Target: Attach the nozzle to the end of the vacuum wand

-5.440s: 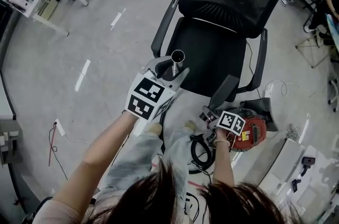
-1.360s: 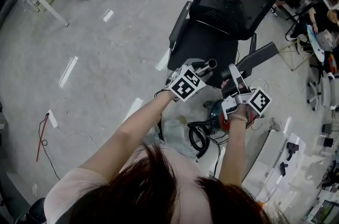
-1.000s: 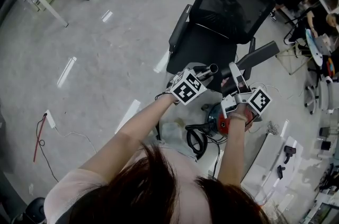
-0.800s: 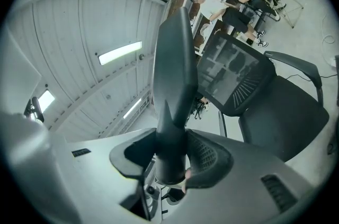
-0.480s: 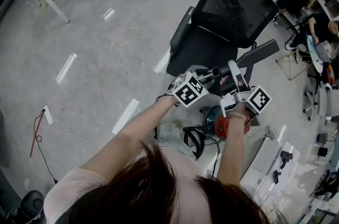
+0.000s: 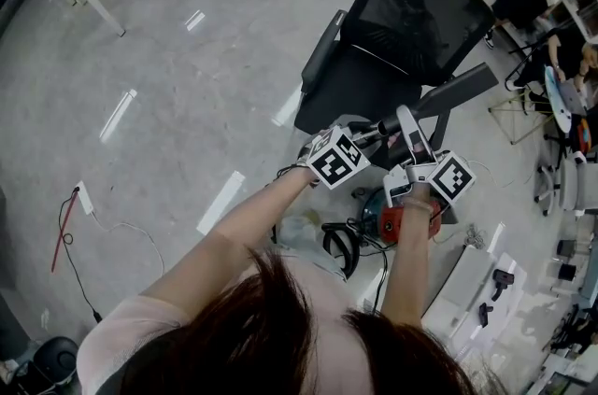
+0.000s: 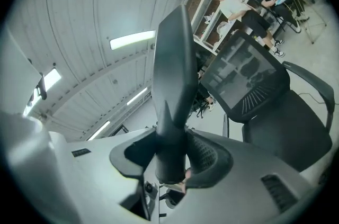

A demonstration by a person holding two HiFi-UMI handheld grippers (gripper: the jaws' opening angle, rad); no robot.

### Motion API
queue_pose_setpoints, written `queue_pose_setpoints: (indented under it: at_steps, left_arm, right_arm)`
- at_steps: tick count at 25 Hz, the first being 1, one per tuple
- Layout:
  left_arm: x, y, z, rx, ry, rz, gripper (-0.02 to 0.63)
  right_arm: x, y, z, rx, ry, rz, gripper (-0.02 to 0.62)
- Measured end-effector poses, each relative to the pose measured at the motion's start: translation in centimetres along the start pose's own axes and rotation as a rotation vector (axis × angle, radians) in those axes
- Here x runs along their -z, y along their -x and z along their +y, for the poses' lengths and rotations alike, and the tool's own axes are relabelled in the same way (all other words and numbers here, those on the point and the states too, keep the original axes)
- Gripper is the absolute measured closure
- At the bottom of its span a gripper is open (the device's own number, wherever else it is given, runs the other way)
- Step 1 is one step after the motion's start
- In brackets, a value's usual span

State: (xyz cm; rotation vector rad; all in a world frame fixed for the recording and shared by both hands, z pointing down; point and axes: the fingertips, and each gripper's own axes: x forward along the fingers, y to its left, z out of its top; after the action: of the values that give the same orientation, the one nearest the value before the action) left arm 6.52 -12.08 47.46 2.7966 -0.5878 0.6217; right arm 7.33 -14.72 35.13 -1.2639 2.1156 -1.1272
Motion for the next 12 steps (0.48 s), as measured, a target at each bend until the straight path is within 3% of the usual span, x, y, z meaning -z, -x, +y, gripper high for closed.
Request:
queue_pose_setpoints:
  at_steps: [8, 12]
  left_arm:
    - [0.12, 0.05, 0.45, 0.017, 0.002, 0.005, 0.443]
    - [0.11, -0.04, 0.51, 0.02, 0.001, 0.005, 0.443]
  right_arm:
    - [0.27, 0.53, -0.45, 0.099, 0.181, 0.004, 0.408]
    - [0.29, 0.17, 0.34, 0.089, 0.254, 0.005, 0.408]
